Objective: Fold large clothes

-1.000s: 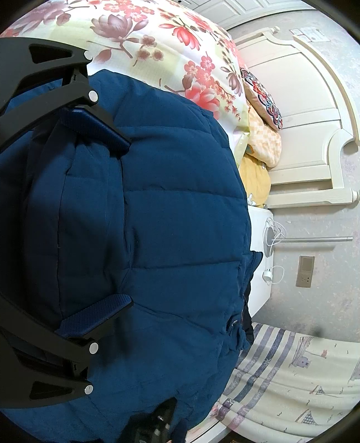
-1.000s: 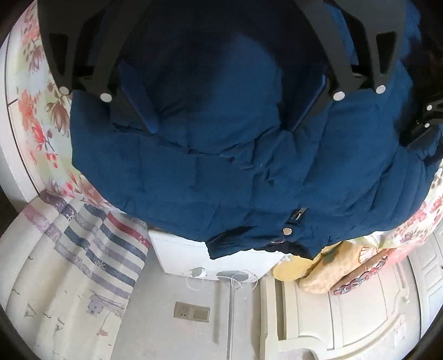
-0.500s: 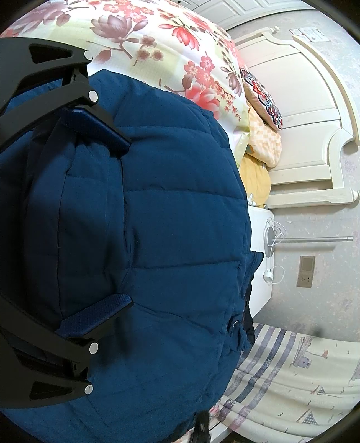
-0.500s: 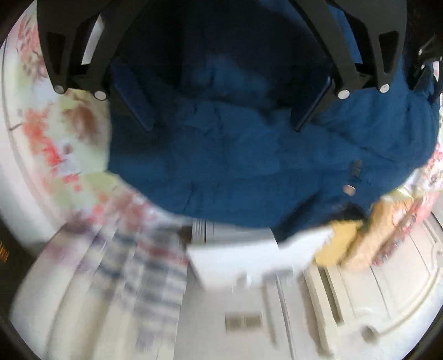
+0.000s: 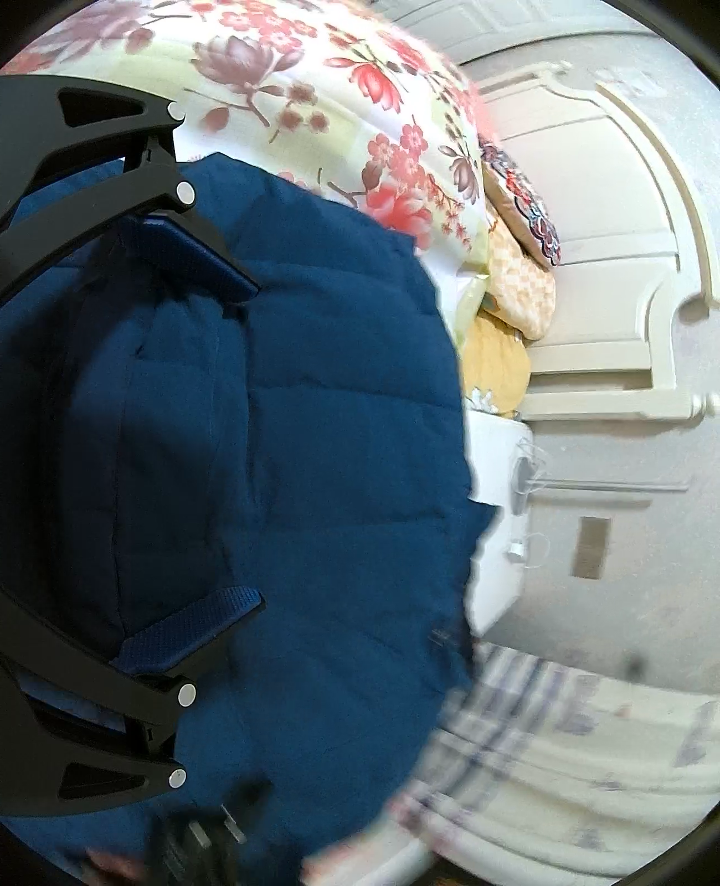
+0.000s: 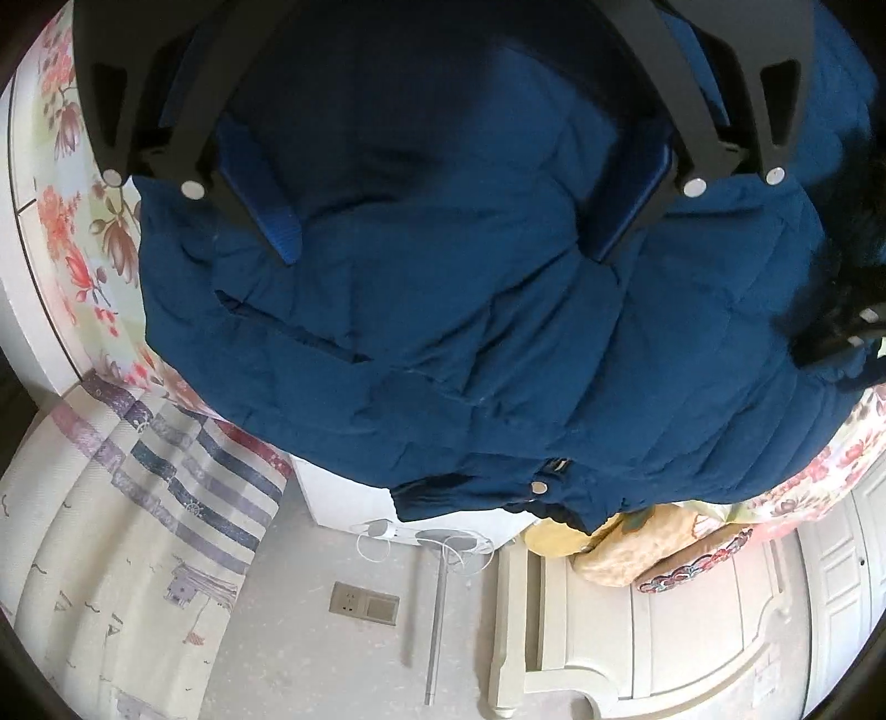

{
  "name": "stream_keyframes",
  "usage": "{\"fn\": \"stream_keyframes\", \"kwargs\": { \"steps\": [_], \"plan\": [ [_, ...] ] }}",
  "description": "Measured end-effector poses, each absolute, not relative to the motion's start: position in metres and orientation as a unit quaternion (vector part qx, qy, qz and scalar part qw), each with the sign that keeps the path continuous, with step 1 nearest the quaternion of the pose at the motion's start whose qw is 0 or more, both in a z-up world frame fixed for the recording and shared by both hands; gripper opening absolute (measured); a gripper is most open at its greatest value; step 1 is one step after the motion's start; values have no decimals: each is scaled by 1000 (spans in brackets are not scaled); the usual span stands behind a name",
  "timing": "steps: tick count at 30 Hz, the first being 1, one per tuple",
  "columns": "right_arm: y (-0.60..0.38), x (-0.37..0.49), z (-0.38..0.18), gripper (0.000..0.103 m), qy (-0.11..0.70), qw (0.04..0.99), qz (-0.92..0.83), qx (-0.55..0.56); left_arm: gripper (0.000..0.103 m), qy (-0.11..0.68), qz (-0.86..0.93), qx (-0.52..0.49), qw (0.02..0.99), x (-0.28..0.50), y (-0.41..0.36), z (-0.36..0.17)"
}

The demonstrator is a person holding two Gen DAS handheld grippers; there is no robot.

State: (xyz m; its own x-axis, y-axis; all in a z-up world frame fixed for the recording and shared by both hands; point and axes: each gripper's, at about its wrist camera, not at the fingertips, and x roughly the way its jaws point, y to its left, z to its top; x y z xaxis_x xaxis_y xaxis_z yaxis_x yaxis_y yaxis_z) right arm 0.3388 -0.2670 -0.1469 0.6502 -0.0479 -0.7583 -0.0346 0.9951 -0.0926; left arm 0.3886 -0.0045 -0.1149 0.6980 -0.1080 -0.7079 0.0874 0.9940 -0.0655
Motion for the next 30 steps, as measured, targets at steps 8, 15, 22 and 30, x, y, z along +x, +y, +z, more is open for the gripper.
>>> {"fn": "stream_keyframes", "kwargs": {
  "steps": [8,15,22,30],
  "plan": [
    [-274,341,-147,101,419,907,4,-37,99,449,-55,52,890,469,-64,-113],
    [-274,341,-147,101,420,907,8,-26,98,429,-75,35,899,479,-59,-103],
    [-277,341,-146,101,417,909,20,-17,99,450,-27,-2,893,513,-12,-136],
    [-278,341,-146,101,417,909,19,-18,98,389,4,-2,921,473,-3,-109]
  ]
}}
